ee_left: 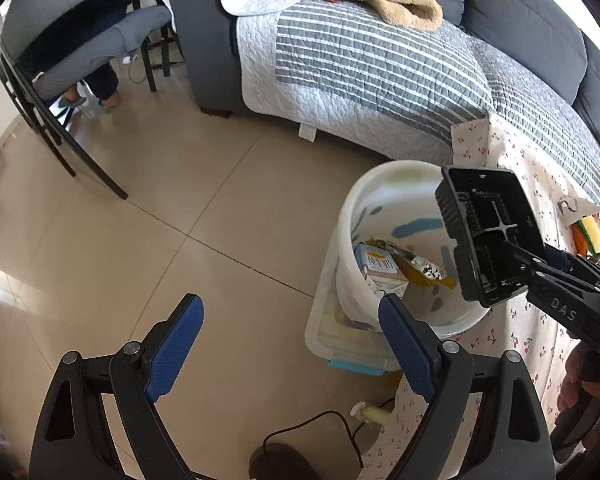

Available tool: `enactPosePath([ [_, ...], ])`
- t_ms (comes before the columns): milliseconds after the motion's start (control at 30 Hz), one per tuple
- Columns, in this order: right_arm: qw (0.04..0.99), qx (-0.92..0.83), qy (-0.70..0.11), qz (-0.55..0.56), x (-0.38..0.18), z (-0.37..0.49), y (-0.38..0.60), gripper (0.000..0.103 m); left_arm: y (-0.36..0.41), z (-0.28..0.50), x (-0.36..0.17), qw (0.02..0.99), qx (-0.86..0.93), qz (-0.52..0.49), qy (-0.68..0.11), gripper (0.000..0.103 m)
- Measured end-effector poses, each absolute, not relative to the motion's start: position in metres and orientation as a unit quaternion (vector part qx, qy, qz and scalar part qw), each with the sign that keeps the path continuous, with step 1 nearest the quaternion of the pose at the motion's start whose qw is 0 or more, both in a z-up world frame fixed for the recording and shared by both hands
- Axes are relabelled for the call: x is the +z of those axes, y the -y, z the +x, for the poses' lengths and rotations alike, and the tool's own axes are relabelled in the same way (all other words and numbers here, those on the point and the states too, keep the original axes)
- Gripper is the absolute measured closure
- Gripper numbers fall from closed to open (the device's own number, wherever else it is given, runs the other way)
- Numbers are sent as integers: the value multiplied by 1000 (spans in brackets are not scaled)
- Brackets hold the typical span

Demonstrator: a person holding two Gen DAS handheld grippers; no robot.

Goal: Collect trash
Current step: 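Carry the black tray over the white bin and release it with the right tool, then grasp the red can with the left tool while the right tool grasps the blue biscuit box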

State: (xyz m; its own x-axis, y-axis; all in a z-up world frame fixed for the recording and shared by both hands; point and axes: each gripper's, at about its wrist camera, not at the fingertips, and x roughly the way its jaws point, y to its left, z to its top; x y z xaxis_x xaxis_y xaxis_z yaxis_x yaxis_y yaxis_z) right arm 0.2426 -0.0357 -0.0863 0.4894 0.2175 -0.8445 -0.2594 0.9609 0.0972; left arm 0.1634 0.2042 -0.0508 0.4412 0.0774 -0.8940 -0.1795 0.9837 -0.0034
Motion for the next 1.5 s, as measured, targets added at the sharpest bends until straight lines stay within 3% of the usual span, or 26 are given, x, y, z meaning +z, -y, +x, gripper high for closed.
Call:
enactPosePath([
  [233,862,146,-486,-11,-89,254,24,39,-205,165,-46,850,73,-60,-518,12],
  [367,858,156,-489,20,-85,253,30,23,-202,164,-45,851,70,-60,-517,12],
  [800,878,127,-462,0,-40,220,96,16,-165,166,-36,856,39,-56,-512,12],
  [1500,882,-8,-467,70,-23,156,299,13,17,170,-33,845,-87,13,-528,12],
])
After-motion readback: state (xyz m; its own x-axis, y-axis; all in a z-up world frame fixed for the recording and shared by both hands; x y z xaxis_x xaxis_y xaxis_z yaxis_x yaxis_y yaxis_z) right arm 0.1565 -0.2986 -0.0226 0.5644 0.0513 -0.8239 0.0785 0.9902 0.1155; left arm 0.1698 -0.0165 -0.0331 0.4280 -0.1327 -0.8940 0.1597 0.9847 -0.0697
